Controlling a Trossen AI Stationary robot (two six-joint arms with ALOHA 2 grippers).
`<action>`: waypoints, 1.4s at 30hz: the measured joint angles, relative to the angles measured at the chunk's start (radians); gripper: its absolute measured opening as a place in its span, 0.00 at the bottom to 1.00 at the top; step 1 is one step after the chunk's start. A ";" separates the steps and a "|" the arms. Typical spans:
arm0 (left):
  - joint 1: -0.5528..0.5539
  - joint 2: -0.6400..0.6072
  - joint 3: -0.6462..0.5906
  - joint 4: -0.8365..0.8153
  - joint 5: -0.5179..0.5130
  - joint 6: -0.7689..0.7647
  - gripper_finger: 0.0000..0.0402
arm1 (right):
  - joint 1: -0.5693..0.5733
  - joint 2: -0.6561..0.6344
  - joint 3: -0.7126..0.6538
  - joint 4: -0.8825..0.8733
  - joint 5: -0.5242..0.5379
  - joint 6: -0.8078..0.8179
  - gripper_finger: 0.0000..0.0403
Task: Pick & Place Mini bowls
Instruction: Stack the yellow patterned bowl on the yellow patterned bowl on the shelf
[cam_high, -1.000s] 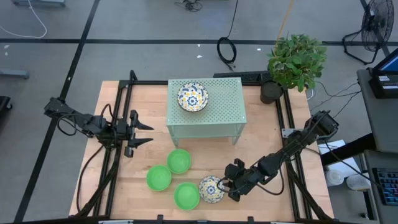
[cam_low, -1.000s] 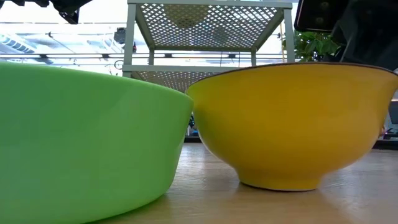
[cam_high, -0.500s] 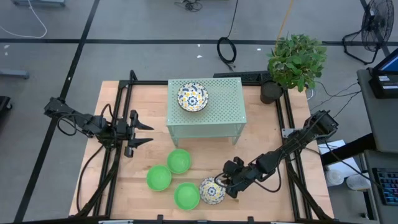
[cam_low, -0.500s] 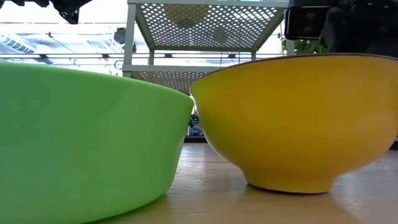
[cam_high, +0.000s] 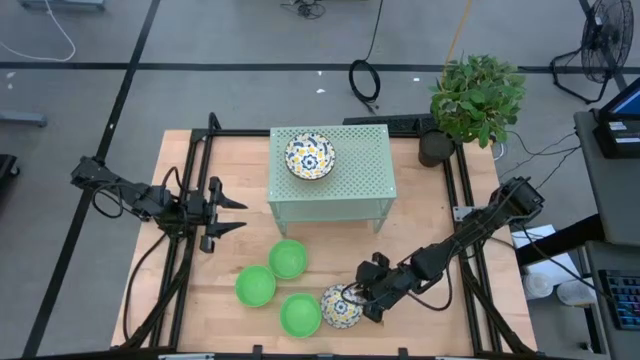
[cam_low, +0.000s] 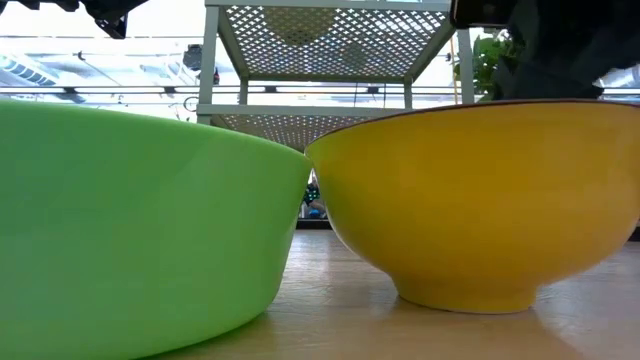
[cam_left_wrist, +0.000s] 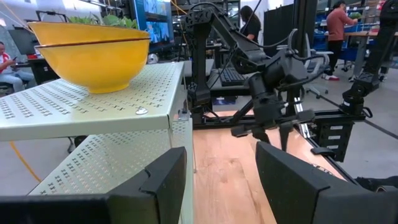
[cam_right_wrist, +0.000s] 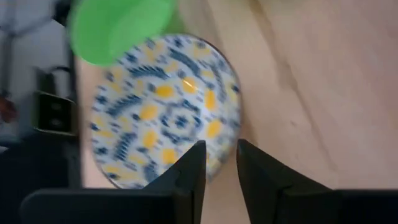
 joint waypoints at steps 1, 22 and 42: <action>0.000 0.000 0.000 0.000 0.000 0.000 0.49 | -0.003 0.000 0.007 -0.040 0.001 0.012 0.19; 0.000 0.000 0.000 0.000 0.000 0.000 0.49 | -0.018 0.024 0.048 -0.084 -0.004 0.051 0.19; 0.000 0.000 0.000 0.000 0.000 0.000 0.49 | -0.009 0.024 0.048 -0.082 0.000 0.047 0.19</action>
